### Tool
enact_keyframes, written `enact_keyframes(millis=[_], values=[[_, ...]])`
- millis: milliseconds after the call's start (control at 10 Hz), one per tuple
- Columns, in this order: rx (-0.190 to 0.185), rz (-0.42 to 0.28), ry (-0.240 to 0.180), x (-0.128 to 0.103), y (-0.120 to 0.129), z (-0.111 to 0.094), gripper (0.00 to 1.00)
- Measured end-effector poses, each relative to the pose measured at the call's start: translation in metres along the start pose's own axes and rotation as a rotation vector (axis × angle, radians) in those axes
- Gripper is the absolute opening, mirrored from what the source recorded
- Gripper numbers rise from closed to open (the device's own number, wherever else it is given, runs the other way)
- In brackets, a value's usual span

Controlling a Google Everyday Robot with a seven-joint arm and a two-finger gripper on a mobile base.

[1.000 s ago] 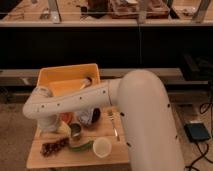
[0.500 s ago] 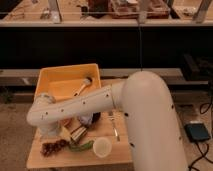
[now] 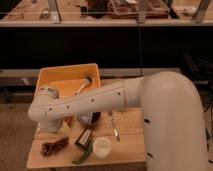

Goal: Place grapes in table surface

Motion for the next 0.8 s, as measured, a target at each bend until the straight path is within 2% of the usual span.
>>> enact_keyframes(millis=[100, 500, 800], values=[[0.002, 0.002, -0.011, -0.002, -0.001, 0.006, 0.8], [-0.001, 0.008, -0.047, 0.0, -0.004, 0.049, 0.8], [-0.009, 0.04, -0.057, 0.004, 0.003, 0.063, 0.8]])
